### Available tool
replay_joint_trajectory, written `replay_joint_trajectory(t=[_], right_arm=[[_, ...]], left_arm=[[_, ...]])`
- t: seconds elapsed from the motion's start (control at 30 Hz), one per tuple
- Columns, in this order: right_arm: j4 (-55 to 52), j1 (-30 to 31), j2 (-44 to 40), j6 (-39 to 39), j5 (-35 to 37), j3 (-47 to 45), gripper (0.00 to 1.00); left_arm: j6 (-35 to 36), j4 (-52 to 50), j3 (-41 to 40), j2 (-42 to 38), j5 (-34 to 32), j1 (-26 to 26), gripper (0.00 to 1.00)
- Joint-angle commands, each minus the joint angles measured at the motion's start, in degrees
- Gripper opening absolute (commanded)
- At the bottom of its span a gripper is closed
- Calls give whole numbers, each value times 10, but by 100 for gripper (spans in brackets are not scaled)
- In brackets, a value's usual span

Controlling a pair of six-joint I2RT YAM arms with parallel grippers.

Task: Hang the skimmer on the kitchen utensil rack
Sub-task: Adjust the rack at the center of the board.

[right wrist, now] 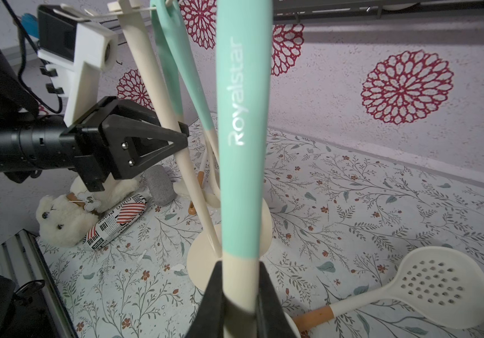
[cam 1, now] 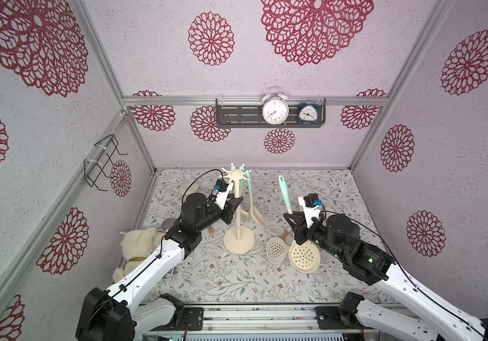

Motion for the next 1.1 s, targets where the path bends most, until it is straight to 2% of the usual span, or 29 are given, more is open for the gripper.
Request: replay_joint_trajectory(t=[0.0, 0.13, 0.3, 0.67, 1.0, 1.07], right_arm=[[9, -6, -14, 0, 13, 14, 0], [15, -15, -19, -1, 16, 3, 0], [15, -27, -21, -3, 17, -5, 0], [17, -46, -31, -3, 9, -28, 0], [73, -48, -18, -32, -7, -40, 0], [76, -53, -1, -36, -29, -27, 0]], left_arm=[[28, 58, 29, -1, 2, 3, 9], [53, 77, 50, 21, -5, 3, 1], [67, 113, 96, 74, -13, 5, 0], [3, 237, 153, 187, 5, 5, 0], [-20, 245, 102, 174, -2, 1, 0], [-26, 245, 89, 169, 3, 1, 7]])
